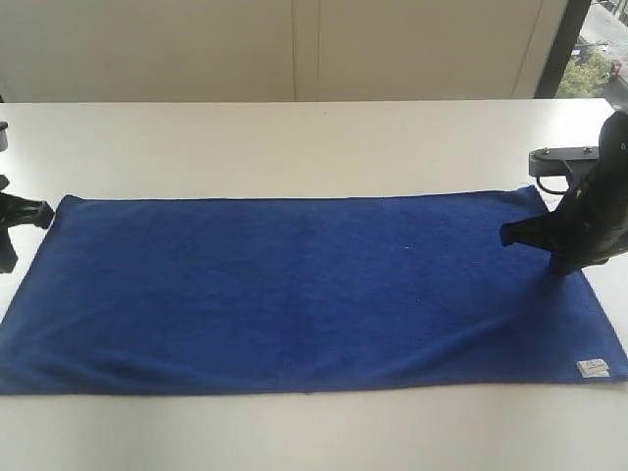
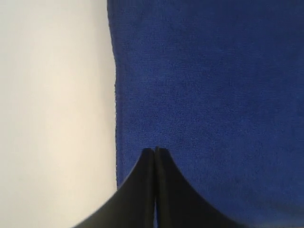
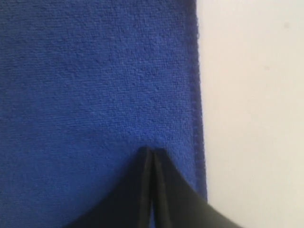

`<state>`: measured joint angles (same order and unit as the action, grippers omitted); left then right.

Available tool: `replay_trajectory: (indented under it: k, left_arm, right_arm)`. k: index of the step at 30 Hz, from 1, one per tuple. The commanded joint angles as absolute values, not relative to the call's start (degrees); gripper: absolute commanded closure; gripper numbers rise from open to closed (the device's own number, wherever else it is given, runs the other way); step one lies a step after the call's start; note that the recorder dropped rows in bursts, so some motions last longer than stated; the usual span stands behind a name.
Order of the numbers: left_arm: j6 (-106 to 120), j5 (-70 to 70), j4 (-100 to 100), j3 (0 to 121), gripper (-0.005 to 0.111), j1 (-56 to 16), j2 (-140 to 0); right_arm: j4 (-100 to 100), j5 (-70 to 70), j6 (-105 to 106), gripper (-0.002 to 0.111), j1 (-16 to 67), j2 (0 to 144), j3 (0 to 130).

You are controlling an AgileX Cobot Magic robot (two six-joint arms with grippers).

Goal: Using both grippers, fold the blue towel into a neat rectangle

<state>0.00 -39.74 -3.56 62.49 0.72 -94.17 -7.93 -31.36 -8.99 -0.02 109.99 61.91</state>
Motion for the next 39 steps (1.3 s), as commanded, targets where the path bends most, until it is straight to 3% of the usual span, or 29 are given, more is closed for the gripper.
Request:
replay_trajectory:
  k: [1, 12, 20, 29, 34, 39]
  left_arm:
    - [0.0, -43.6, -4.3, 63.2, 0.107, 1.0, -85.7]
    - [-0.7, -54.4, -4.7, 59.3, 0.107, 1.0, -57.1]
    - [-0.7, -60.1, -4.7, 54.7, 0.107, 1.0, -37.0]
    - [0.0, -61.2, -4.2, 54.6, 0.107, 1.0, -28.2]
    - [0.0, -61.1, -4.2, 54.6, 0.107, 1.0, -28.0]
    - [0.0, -61.0, -4.2, 54.6, 0.107, 1.0, -28.0]
  right_arm:
    - [-8.6, -34.6, -9.3, 0.108, -0.6, 104.6, 62.3]
    - [-7.8, -39.6, -7.3, 0.108, -0.6, 84.0, 56.6]
    - [-6.1, -41.4, -7.3, 0.108, -0.6, 76.9, 53.2]
    - [-5.8, -41.5, -7.9, 0.108, -0.6, 79.2, 51.9]
    - [-5.7, -42.7, -7.4, 0.108, -1.3, 87.7, 55.8]
    - [-5.6, -42.1, -4.2, 0.091, -1.8, 97.0, 61.6]
